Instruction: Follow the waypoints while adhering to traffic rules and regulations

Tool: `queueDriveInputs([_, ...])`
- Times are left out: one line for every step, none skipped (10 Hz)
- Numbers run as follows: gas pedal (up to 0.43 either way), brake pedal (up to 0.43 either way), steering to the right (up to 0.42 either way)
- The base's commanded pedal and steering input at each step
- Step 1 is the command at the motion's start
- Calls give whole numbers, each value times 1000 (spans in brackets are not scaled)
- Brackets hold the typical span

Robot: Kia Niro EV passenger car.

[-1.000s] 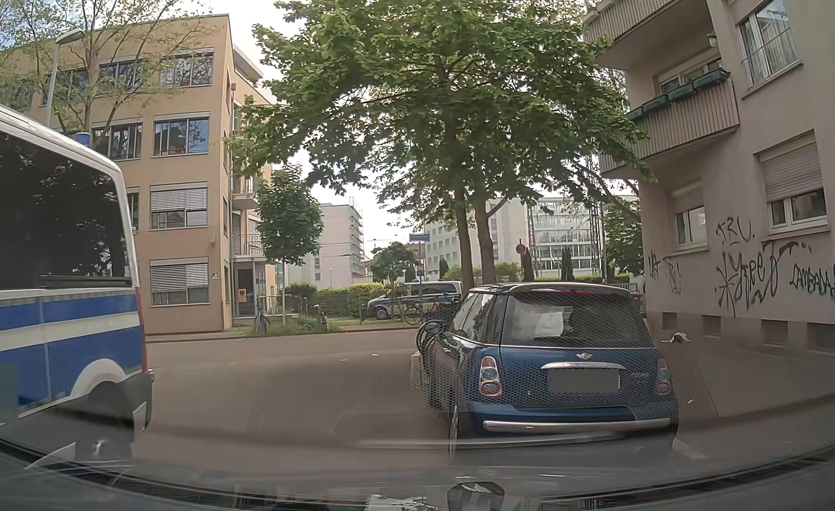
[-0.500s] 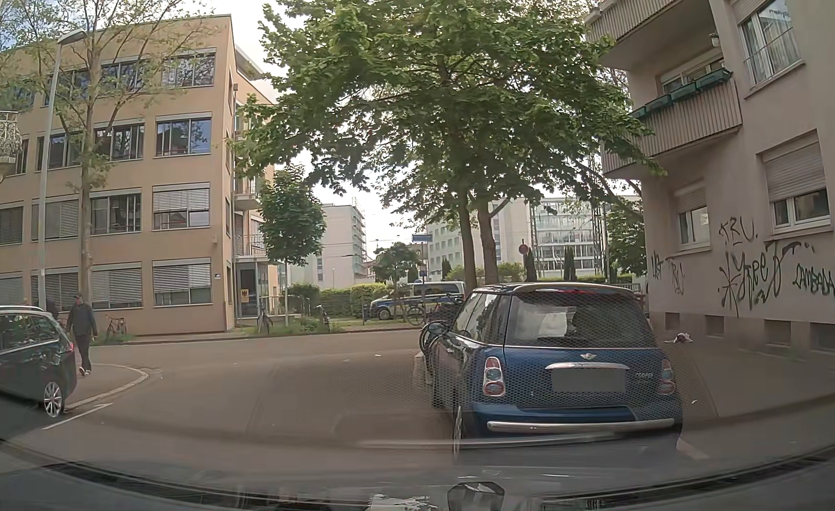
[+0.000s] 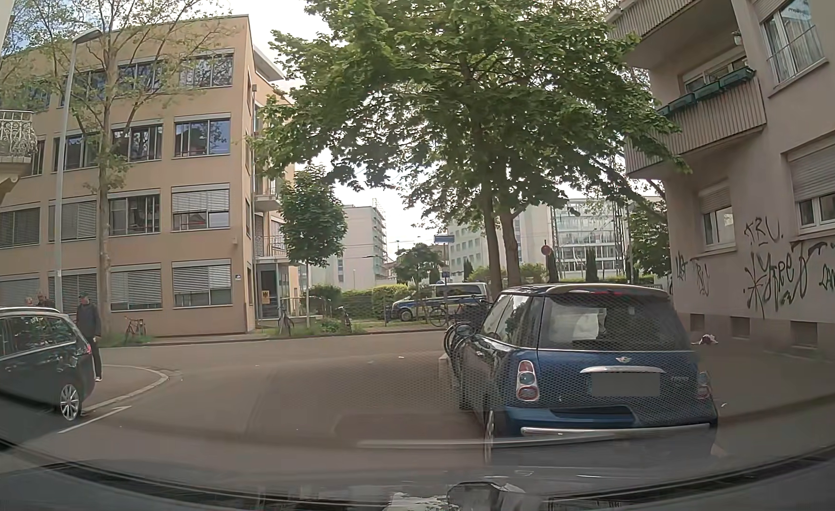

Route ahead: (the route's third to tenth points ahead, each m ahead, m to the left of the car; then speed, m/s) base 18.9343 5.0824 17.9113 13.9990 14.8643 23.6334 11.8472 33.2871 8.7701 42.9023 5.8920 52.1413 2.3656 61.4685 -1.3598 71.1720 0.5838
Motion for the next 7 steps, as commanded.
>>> queueDriveInputs([169, 0, -956])
queueDriveInputs([169, 0, -936])
queueDriveInputs([169, 0, -914])
queueDriveInputs([169, 0, -885])
queueDriveInputs([169, 0, -846])
queueDriveInputs([169, 0, -801])
queueDriveInputs([169, 0, -744])
